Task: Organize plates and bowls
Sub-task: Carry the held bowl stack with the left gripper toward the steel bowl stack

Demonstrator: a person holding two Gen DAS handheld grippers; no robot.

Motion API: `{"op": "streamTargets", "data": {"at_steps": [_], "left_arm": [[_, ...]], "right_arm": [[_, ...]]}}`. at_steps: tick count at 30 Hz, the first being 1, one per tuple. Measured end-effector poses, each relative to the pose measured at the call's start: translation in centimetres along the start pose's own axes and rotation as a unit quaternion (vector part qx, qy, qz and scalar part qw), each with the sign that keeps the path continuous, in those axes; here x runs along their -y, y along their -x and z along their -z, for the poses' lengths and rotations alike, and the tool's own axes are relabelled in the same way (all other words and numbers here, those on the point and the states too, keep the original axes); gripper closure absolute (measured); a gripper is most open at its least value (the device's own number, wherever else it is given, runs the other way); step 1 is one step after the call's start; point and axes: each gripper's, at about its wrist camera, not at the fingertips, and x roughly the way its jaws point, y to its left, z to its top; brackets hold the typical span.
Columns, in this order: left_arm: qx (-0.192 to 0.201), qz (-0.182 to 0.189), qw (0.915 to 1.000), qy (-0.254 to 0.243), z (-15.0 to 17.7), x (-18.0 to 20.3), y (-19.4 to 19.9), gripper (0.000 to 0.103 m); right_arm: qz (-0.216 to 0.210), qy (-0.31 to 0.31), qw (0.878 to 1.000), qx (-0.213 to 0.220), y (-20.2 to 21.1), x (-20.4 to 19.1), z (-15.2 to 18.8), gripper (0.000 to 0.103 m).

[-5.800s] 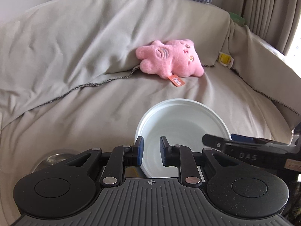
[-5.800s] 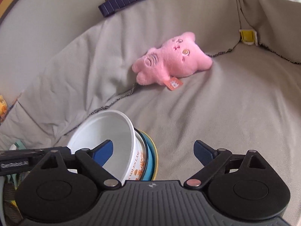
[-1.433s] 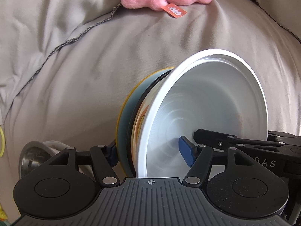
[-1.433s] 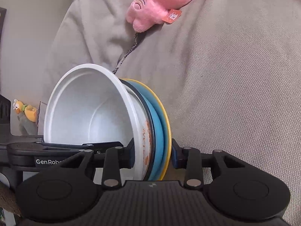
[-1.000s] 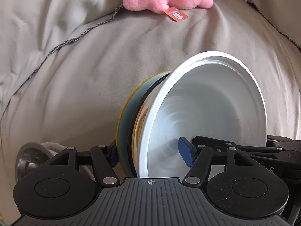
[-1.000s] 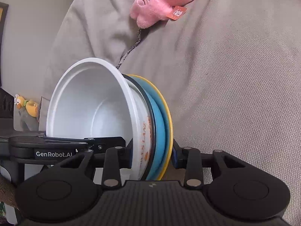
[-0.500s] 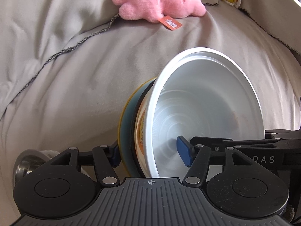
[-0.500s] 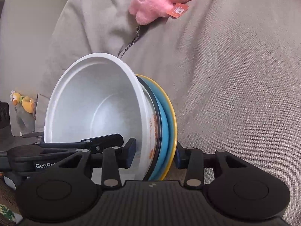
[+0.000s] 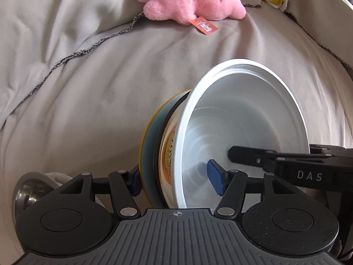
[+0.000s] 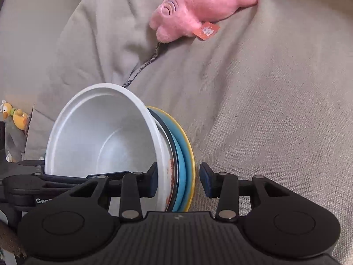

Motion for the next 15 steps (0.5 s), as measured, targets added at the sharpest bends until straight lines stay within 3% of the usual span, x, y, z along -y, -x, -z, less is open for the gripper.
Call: {"op": "streamTargets", "data": {"at_steps": [2,15], "left_arm": [[-0.003,-0.003,1.0000,0.001,-0.12,0.03,-0.13,0.038],[-0.012,0.005,0.9996,0.026,-0.39,-0.44,0.21,0.041]], "right_arm": [[-0.022,-0.007,1.000,-0.018,-0.52,0.17,0.16,0.063],[-0.029,-0.027,0.999,-0.012,-0.47,0.06,0.85,0.058]]}}
